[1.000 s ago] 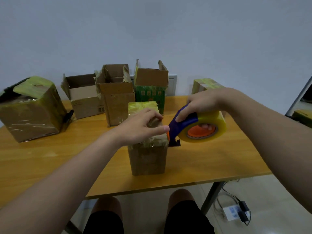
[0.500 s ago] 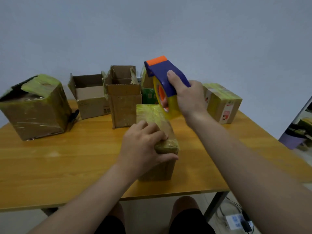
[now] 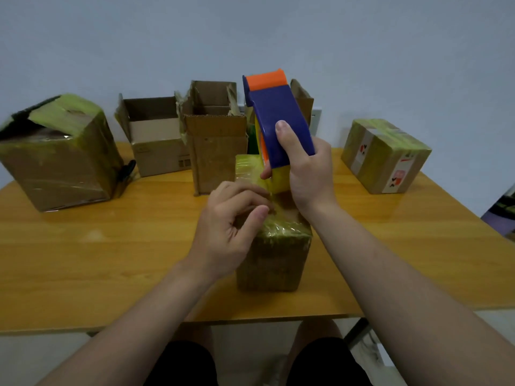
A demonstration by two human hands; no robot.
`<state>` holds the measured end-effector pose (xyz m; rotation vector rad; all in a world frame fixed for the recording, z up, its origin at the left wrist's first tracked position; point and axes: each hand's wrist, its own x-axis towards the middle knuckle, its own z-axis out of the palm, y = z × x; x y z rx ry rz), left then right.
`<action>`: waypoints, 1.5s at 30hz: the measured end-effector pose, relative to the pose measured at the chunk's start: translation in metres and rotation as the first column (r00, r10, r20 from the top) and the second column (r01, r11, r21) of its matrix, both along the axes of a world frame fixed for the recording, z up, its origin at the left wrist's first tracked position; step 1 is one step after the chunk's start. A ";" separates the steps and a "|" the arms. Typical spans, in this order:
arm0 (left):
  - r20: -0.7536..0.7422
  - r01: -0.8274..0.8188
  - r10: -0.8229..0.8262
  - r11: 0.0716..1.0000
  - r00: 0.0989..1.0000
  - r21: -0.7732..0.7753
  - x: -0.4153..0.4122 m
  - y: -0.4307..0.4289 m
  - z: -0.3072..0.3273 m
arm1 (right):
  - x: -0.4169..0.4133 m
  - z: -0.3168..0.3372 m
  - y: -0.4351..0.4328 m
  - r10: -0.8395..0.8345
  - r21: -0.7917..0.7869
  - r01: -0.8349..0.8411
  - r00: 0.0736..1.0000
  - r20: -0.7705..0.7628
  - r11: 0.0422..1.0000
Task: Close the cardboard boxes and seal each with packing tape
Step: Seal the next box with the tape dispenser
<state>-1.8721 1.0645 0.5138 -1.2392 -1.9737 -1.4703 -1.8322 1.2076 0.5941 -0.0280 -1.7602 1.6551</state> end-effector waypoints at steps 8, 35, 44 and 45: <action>-0.010 -0.066 0.070 0.974 0.997 0.218 0.010 0.016 -0.029 | 0.002 -0.005 0.007 0.029 -0.079 -0.028 1.000 0.009 0.996; -0.283 -0.184 0.083 0.918 0.955 -0.351 0.020 0.004 0.026 | 0.002 -0.009 0.011 0.097 -0.148 -0.093 0.995 0.019 0.985; -0.354 -0.318 0.202 0.897 0.913 -0.307 0.054 0.038 0.030 | 0.006 -0.010 0.020 0.171 -0.170 -0.170 0.985 -0.008 0.971; -0.392 -0.353 0.227 0.890 0.892 -0.288 0.055 0.041 0.027 | 0.006 -0.010 0.021 0.173 -0.173 -0.173 0.985 -0.012 0.970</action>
